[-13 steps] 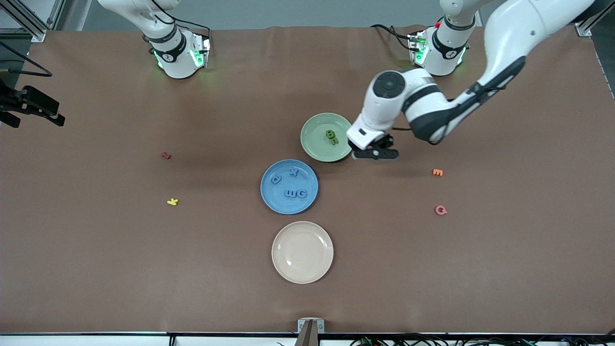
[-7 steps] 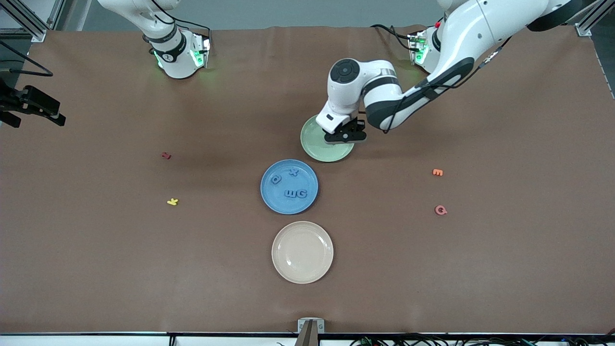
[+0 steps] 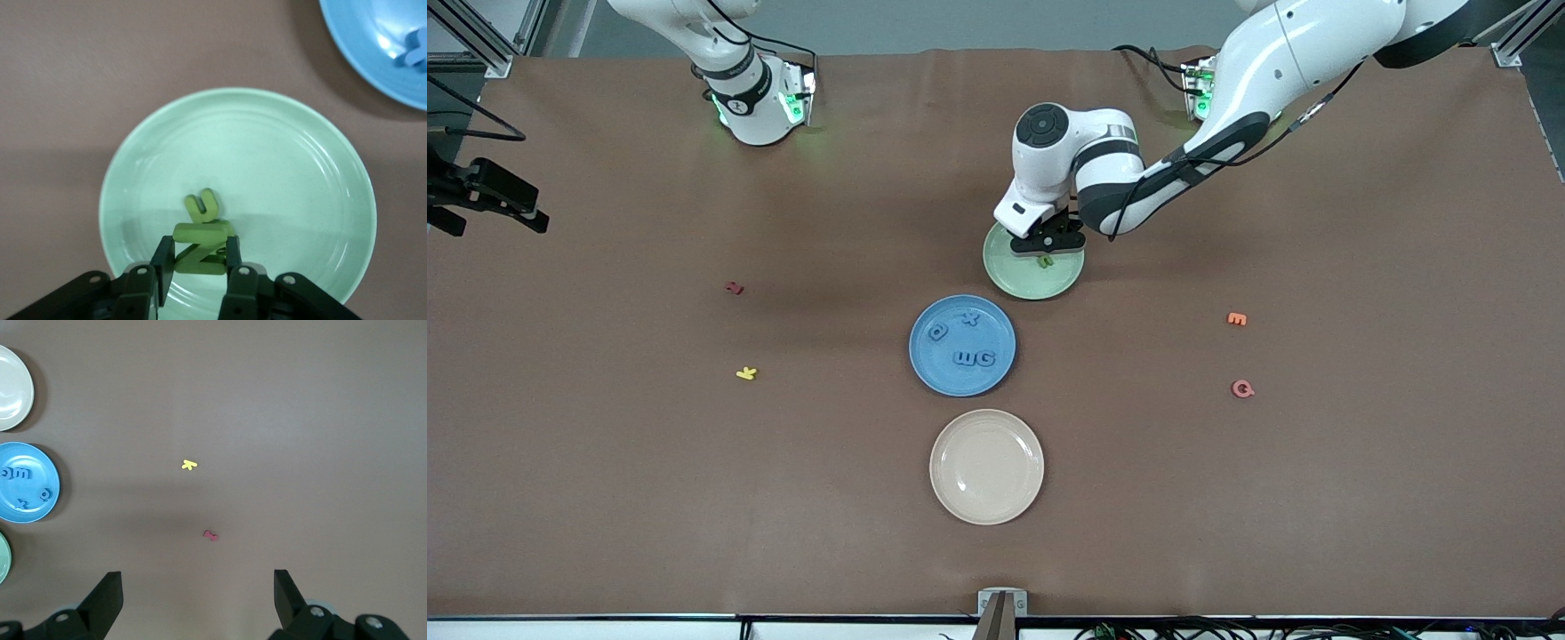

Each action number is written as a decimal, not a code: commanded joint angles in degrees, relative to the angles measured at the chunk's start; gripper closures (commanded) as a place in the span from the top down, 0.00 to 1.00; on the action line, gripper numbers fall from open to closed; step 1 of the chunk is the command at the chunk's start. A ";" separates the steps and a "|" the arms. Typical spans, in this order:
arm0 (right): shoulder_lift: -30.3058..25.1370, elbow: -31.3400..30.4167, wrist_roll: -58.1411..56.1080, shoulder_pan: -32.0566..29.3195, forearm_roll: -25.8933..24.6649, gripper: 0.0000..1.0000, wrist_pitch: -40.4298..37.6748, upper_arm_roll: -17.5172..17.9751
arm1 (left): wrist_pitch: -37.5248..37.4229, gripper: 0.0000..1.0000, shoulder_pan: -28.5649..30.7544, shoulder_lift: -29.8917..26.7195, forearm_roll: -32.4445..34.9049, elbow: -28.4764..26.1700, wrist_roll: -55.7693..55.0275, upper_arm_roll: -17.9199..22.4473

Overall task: Sort letters by color into matching plates
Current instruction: 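Carry the green N with the left gripper over the green plate, then lower the N onto the green plate and open the left gripper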

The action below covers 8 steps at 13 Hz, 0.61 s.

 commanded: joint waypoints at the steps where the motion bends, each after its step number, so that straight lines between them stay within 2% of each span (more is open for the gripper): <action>1: 0.11 0.80 -0.70 -1.08 -0.44 1.00 -0.48 0.91 | 1.72 0.01 -3.59 0.31 -0.78 0.96 -1.21 2.94; 8: 0.11 0.80 -0.70 -1.08 -0.53 1.00 -0.39 0.91 | 1.99 0.03 -4.29 1.36 -0.87 2.01 -1.21 3.39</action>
